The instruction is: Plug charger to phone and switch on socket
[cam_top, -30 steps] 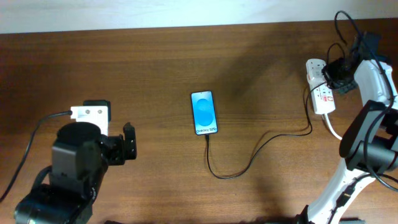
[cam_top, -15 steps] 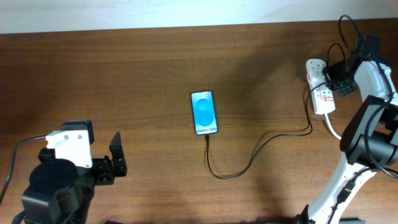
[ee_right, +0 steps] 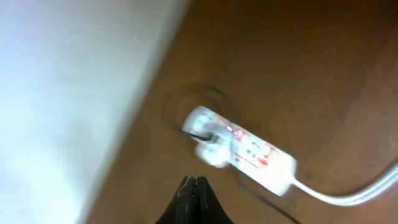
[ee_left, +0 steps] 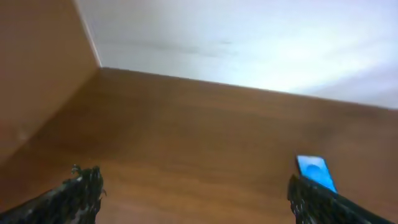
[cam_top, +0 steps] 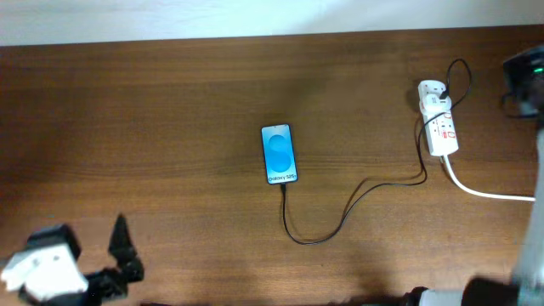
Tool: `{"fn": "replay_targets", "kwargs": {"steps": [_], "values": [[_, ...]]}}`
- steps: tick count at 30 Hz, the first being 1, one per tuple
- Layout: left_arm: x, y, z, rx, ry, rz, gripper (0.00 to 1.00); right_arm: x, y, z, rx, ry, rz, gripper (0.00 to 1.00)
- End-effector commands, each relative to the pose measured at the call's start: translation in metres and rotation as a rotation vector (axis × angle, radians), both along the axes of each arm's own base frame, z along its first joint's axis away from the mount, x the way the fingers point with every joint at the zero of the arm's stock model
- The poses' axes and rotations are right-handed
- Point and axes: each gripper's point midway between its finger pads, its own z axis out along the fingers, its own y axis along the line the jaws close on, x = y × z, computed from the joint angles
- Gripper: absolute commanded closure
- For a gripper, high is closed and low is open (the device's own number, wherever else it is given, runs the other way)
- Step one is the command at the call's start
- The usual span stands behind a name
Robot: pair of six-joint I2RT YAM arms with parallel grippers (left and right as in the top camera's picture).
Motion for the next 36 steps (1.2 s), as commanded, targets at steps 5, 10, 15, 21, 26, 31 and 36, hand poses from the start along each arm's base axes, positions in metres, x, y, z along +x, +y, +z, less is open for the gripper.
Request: {"fn": "replay_targets", "kwargs": {"steps": [5, 10, 15, 21, 26, 31, 36], "values": [[-0.099, 0.017, -0.054, -0.025, 0.031, 0.122, 0.0, -0.096, 0.062, 0.16, -0.336, -0.395, 0.198, 0.96], [-0.122, 0.018, -0.052, -0.033, -0.08, 0.155, 0.01, -0.132, 0.117, 0.187, -0.318, -0.526, 0.4, 0.96], [-0.138, 0.017, -0.051, -0.037, -0.153, 0.154, 0.01, -0.189, 0.171, 0.205, -0.343, -0.672, 0.547, 0.96], [-0.138, 0.017, -0.053, -0.037, -0.145, 0.155, 0.0, -0.279, 0.19, 0.232, -0.443, -0.859, 0.533, 0.96], [-0.138, 0.017, -0.054, -0.036, -0.139, 0.154, 0.01, -0.376, 0.21, 0.229, -0.578, -1.114, 0.505, 0.96], [-0.135, 0.016, -0.043, -0.055, -0.187, 0.148, 0.01, -0.451, 0.21, 0.228, -0.693, -1.296, 0.521, 0.95], [-0.049, 0.0, -0.039, -0.26, -0.306, 0.079, 0.01, -0.476, 0.201, 0.223, -0.71, -1.338, 0.438, 0.9]]}}
